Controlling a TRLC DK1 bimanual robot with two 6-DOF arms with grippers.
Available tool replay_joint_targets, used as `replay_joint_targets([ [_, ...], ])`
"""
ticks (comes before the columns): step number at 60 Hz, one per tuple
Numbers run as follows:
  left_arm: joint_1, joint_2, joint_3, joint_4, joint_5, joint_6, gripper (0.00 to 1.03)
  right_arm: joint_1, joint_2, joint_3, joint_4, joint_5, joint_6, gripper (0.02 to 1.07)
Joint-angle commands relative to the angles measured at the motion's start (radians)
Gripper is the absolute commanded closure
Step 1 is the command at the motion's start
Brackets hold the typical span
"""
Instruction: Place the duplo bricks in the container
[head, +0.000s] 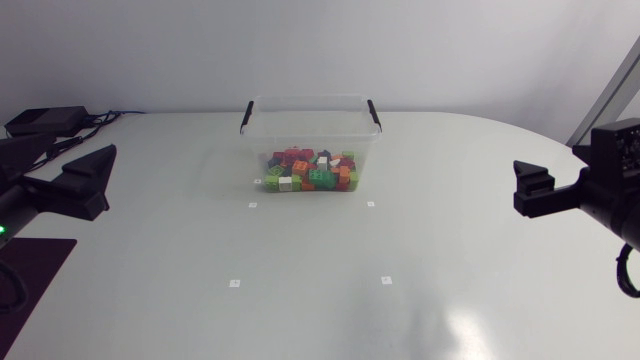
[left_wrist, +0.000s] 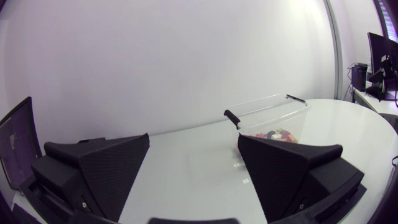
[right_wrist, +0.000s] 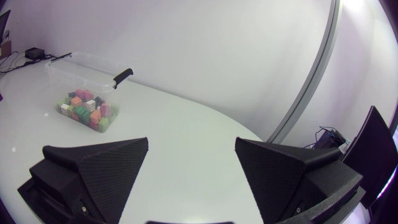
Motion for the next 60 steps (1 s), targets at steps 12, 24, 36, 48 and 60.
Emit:
replay_joint_targets([
  [12, 0.024, -0.096, -0.072, 0.020, -0.007, -0.042, 0.04, -0.018, -0.079, -0.097, 0.031, 0.011, -0.026, 0.06],
  [24, 0.034, -0.160, -0.115, 0.020, -0.007, -0.053, 0.04, -0.029, -0.159, -0.172, 0.084, 0.011, -0.057, 0.06],
  [36, 0.037, -0.223, -0.169, 0.022, -0.010, -0.072, 0.04, -0.050, -0.210, -0.239, 0.112, 0.007, -0.055, 0.06],
  [48, 0.028, -0.287, -0.238, 0.022, -0.022, -0.102, 0.04, -0.045, -0.315, -0.306, 0.110, -0.019, 0.023, 0.06],
  [60, 0.019, -0.350, -0.306, 0.023, -0.034, -0.131, 0.04, -0.041, -0.419, -0.373, 0.108, -0.044, 0.100, 0.06],
])
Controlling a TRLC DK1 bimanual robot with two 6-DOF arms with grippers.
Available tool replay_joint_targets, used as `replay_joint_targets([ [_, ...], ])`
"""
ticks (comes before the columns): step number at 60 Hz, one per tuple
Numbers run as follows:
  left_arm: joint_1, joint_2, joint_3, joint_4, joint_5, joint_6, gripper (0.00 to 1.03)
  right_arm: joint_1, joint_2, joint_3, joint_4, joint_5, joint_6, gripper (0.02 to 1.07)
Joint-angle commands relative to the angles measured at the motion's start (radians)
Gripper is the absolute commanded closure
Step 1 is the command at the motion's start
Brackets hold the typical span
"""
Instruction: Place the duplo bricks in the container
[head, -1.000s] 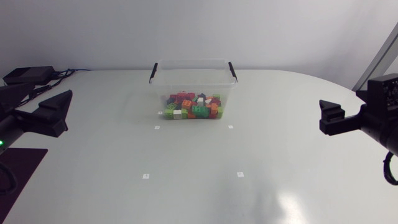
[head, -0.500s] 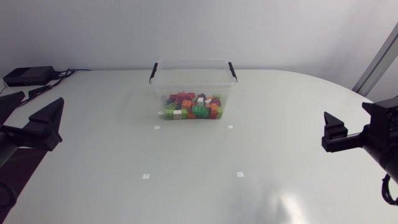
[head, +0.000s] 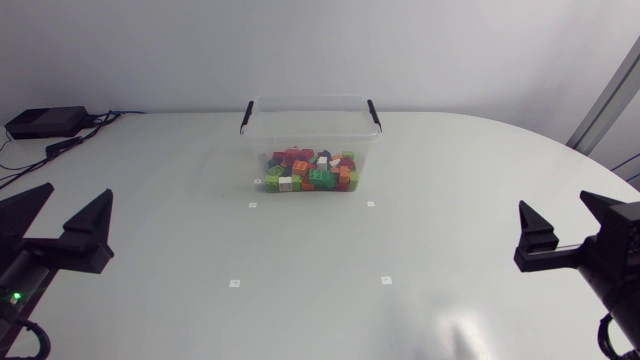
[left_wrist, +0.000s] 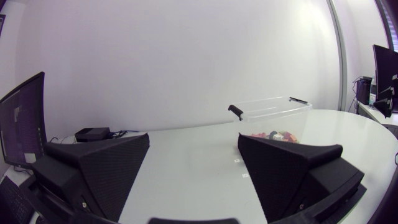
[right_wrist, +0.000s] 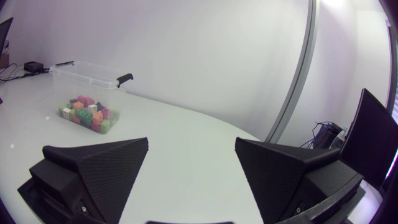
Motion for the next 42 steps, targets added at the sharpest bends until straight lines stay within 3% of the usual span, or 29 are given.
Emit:
replay_joint_targets([
  [1, -0.008, -0.029, -0.047, 0.015, -0.012, -0.043, 0.04, 0.000, -0.044, -0.049, 0.014, -0.010, 0.057, 0.06],
  [32, -0.031, -0.189, -0.221, 0.016, -0.043, -0.118, 0.04, 0.010, -0.308, -0.217, 0.010, -0.075, 0.253, 0.06],
  [42, -0.031, -0.189, -0.221, 0.016, -0.043, -0.118, 0.04, 0.010, -0.308, -0.217, 0.010, -0.075, 0.253, 0.06],
])
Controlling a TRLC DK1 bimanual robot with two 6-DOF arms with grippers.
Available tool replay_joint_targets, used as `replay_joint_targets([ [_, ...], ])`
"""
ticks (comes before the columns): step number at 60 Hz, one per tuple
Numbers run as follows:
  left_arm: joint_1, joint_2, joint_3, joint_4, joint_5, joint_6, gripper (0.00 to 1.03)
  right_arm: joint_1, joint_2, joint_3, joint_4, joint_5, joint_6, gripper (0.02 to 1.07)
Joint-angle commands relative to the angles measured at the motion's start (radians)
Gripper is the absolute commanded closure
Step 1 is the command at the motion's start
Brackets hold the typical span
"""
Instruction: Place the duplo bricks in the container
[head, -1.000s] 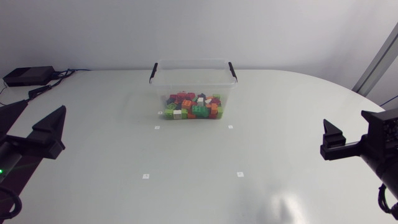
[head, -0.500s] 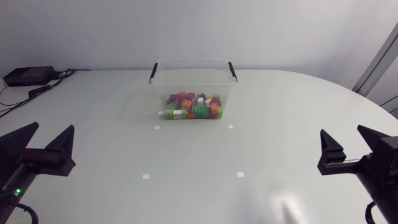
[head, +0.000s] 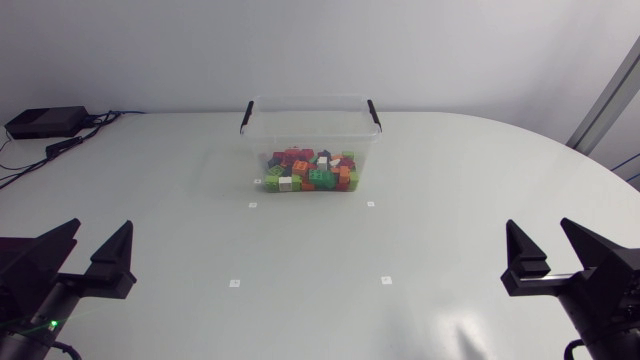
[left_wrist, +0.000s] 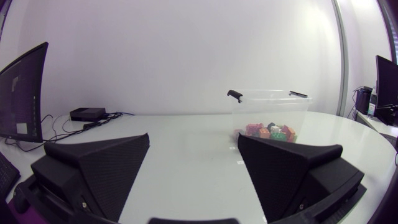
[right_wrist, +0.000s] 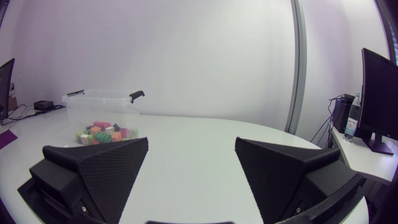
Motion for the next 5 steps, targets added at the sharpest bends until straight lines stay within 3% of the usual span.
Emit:
replay_joint_targets([
  [1, -0.005, -0.007, -0.021, 0.016, -0.009, -0.026, 0.04, 0.008, -0.006, -0.019, 0.010, -0.003, 0.028, 0.06],
  [5, -0.005, -0.007, -0.021, 0.016, -0.009, -0.026, 0.04, 0.008, -0.006, -0.019, 0.010, -0.003, 0.028, 0.06],
])
